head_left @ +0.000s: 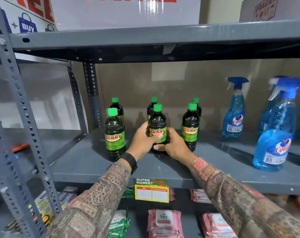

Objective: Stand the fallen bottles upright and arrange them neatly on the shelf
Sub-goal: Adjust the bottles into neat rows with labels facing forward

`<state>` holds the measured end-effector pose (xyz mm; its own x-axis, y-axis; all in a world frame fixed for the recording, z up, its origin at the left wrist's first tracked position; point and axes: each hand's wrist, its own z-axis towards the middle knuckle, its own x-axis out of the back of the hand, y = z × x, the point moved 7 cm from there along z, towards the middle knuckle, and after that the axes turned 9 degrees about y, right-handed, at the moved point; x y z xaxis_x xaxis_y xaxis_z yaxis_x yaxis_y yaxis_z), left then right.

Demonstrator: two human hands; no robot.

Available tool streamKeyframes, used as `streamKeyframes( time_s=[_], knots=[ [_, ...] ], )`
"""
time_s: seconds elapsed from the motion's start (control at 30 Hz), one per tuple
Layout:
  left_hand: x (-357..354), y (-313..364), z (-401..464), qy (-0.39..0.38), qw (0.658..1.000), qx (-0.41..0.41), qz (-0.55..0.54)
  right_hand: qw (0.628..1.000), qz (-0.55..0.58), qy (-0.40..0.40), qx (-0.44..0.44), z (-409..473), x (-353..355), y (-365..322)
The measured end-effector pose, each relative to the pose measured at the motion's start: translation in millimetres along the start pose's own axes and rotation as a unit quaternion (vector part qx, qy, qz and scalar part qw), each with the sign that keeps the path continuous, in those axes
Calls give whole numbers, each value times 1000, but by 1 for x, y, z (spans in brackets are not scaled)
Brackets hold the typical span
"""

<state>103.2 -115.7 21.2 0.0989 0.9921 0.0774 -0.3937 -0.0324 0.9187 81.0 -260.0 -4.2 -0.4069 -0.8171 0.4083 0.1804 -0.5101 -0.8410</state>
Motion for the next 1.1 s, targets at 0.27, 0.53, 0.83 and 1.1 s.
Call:
streamKeyframes(
  time_s=[0.27, 0.53, 0.83, 1.1],
  knots=[
    [5, 4, -31, -37, 998, -16, -50, 999, -21, 5, 25, -31, 4, -5],
    [10, 6, -44, -10, 1000, -8, -22, 999, -24, 3, 28, -43, 6, -10],
    [30, 18, -98, 221, 970, -43, 87, 999, -32, 18, -29, -57, 70, 30],
    [-95, 46, -82, 45, 983, -101, 147, 995, -67, 64, -41, -31, 125, 55]
  ],
)
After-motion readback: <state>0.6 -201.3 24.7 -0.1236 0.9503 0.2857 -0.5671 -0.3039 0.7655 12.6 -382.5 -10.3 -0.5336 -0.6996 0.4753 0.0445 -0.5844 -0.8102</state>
